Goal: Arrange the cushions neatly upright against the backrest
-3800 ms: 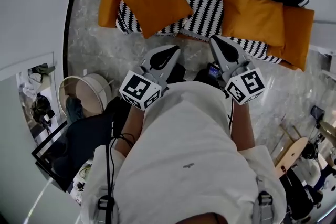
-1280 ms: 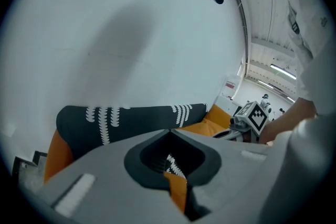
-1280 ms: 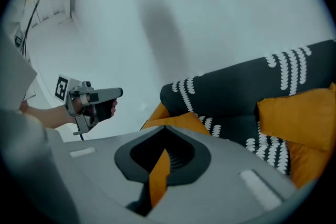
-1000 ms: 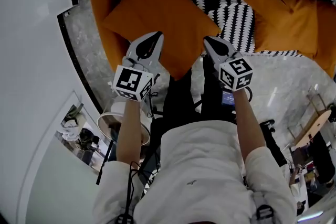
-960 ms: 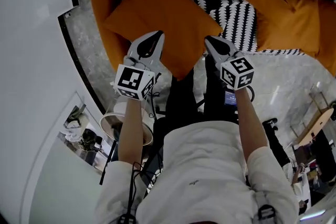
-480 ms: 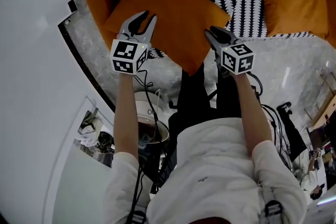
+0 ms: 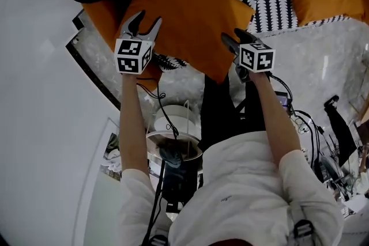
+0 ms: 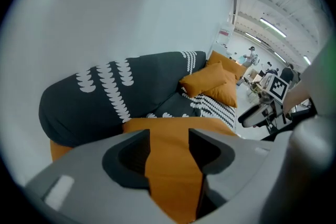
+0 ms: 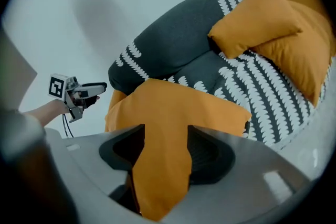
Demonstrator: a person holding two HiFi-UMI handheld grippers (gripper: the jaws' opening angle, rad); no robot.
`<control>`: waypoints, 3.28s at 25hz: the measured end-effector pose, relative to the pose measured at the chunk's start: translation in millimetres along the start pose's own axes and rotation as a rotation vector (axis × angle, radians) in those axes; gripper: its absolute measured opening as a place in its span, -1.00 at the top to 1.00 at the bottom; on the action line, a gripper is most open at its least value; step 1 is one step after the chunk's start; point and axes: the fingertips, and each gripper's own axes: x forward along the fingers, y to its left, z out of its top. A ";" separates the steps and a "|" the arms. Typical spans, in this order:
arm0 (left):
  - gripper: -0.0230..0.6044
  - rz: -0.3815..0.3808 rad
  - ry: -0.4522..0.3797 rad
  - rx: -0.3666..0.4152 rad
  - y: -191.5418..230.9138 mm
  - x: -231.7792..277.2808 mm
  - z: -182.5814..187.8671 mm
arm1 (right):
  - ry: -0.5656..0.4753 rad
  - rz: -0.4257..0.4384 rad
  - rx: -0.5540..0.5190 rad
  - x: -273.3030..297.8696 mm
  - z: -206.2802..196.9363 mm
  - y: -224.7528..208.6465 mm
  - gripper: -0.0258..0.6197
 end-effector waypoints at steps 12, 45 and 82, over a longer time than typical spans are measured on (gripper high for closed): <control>-0.04 -0.038 0.204 0.040 32.4 44.9 -33.8 | 0.034 -0.076 0.164 21.2 -24.9 -39.9 -0.24; 0.57 -0.012 0.437 0.089 85.5 110.8 -96.2 | 0.113 -0.230 0.213 51.7 -50.2 -88.4 0.47; 0.89 0.238 -0.013 -0.290 36.3 -6.1 -90.0 | -0.117 -0.209 0.005 -21.2 40.2 -64.3 0.83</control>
